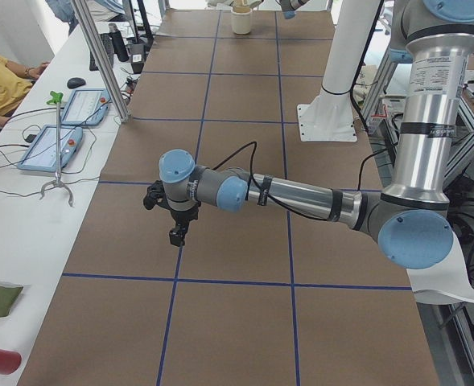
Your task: Left arm hands cup to right arm to dump lemon
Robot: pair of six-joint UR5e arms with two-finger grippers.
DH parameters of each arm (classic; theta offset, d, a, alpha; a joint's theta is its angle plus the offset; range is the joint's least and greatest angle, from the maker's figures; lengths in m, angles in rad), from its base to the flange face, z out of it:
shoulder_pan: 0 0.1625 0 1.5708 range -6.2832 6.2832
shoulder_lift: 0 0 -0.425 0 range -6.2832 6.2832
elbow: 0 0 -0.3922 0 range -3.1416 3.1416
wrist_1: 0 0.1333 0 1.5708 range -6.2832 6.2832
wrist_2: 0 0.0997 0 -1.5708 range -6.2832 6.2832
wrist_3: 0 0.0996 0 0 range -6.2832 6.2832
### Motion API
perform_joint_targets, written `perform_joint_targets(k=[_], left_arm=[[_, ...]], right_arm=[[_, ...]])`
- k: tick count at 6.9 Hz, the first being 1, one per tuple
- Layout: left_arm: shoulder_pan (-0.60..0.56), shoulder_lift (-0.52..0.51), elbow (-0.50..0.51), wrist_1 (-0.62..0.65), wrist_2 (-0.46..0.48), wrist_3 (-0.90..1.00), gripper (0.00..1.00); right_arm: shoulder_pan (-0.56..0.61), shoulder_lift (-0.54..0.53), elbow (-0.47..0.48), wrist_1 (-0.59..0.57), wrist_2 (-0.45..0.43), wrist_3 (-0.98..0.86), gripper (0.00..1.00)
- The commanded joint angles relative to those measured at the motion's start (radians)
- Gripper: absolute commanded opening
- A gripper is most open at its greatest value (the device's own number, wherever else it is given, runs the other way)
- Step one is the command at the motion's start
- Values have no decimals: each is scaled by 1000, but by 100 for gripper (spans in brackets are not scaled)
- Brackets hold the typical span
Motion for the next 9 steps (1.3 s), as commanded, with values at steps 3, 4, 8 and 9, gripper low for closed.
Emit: perform_joint_targets(k=[3,4,8,9], left_arm=[[1,0,-5,0,0,-1,100],[1,0,-5,0,0,-1,100],[2,-17,-5,0,-11,-2,100],[5,-37,-2,0,-6,-2,100]], right_arm=[[301,15,270,-561,347,-740,0],[301,45,310,-662,334,-810,0],[173,318,324,-923,245,-811,0],[73,346,323,-925,128,-808,0]])
